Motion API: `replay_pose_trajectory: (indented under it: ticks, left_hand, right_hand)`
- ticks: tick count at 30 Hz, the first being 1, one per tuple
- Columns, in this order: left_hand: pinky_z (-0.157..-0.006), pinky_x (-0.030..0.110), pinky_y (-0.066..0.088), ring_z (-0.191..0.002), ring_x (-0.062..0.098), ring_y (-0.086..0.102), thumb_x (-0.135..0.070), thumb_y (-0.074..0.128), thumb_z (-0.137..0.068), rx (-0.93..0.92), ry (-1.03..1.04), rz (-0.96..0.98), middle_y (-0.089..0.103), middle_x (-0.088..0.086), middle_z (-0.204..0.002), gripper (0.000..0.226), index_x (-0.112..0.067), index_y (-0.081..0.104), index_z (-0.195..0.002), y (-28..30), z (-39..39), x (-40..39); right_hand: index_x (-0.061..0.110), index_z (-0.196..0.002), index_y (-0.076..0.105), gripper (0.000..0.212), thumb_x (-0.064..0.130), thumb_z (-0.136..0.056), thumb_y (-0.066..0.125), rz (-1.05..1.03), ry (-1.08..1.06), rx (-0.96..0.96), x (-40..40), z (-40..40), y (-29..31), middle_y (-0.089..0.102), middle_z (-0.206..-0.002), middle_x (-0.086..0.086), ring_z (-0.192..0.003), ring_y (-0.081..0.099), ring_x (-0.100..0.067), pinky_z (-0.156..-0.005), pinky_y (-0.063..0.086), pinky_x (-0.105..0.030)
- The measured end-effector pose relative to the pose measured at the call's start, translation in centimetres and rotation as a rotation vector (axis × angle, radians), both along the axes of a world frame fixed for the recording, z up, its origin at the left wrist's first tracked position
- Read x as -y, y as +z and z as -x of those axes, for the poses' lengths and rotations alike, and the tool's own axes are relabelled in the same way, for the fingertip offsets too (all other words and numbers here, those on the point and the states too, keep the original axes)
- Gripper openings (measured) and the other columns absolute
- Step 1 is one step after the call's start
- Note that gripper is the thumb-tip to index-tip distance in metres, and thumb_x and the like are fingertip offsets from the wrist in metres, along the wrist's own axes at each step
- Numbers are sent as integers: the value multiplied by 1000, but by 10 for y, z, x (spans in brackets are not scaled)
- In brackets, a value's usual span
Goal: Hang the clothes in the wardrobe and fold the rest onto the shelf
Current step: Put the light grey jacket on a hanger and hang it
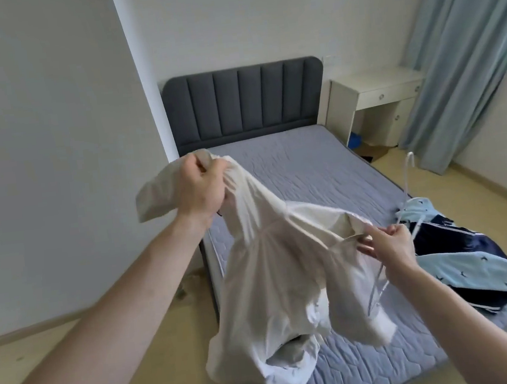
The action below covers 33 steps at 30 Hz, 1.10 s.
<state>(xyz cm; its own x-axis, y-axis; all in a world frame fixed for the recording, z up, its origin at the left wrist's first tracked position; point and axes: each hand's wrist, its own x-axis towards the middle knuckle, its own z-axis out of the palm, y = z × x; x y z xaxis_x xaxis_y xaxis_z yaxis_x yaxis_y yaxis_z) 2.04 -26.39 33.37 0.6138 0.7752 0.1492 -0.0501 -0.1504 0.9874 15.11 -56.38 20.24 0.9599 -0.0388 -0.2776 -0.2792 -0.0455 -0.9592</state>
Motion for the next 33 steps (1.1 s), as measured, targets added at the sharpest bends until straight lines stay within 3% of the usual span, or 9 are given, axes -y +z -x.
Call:
replay_pose_trajectory:
  ticks: [3, 6, 10, 13, 17, 24, 27, 30, 33]
  left_hand:
    - [-68, 47, 54, -73, 25, 56, -25, 71, -77, 86, -131, 97, 51, 8, -74, 25, -11, 51, -72, 12, -14, 29]
    - [-83, 51, 60, -82, 24, 64, -27, 71, -78, 132, -224, 171, 62, 4, -81, 20, -13, 57, -81, 25, -31, 65]
    - [-92, 58, 58, -93, 25, 70, -27, 74, -83, 161, -333, 284, 69, 4, -93, 19, -20, 62, -96, 39, -49, 111]
    - [-94, 56, 58, -95, 28, 70, -27, 73, -87, 167, -400, 250, 69, 6, -94, 19, -14, 63, -96, 49, -54, 138]
    - [-99, 48, 57, -97, 26, 69, -24, 75, -90, 170, -620, 156, 70, 8, -97, 18, -11, 64, -97, 61, -52, 126]
    - [-111, 24, 28, -145, 12, 37, -23, 76, -91, -431, -676, -428, 44, -10, -151, 43, -23, 59, -130, -41, -8, 30]
    - [-101, 23, 41, -129, 13, 53, -46, 74, -71, -599, -668, -493, 57, -7, -132, 45, -31, 62, -111, -118, 40, 33]
    - [-91, 35, 56, -103, 7, 65, -37, 68, -69, -794, -898, -511, 66, -14, -105, 23, -36, 61, -91, -184, 84, 67]
    - [-89, 25, 55, -103, 9, 67, -50, 78, -67, -907, -1182, -475, 69, -14, -115, 51, -34, 64, -113, -216, 113, 109]
  right_hand:
    - [10, -113, 52, 53, 41, -83, 83, 224, 61, 91, -3, 40, 11, 66, -103, -7, -87, 72, -25, -77, 63, -46]
    - [20, -113, 51, 55, 39, -77, 88, 201, 206, 131, -23, 101, 16, 67, -105, 0, -89, 70, -15, -65, 59, -31]
    - [27, -109, 48, 67, 46, -65, 95, 160, 304, 175, -64, 137, 12, 59, -111, 11, -102, 62, -1, -82, 57, -30]
    - [19, -94, 46, 50, 27, -74, 92, 7, 138, 139, -83, 123, 22, 58, -95, 1, -85, 64, -14, -68, 51, -28]
    - [15, -77, 40, 20, 2, -84, 53, 93, -25, 217, -68, 92, 34, 47, -75, -1, -69, 45, -20, -59, 36, -35]
    - [22, -63, 34, 35, -7, -82, 41, -150, -126, 146, -29, 54, 60, 36, -60, 4, -60, 34, -15, -57, 31, -32]
    - [22, -56, 36, 41, -7, -85, 43, -197, -91, 38, -25, 51, 68, 36, -51, 7, -54, 33, -13, -53, 30, -27]
    - [19, -58, 35, 39, -9, -84, 41, -200, -18, -5, -26, 58, 73, 35, -49, 6, -44, 33, -9, -43, 30, -23]
    - [19, -59, 37, 38, -9, -84, 40, -196, 4, -19, -32, 64, 73, 38, -48, 6, -41, 36, -8, -39, 31, -18]
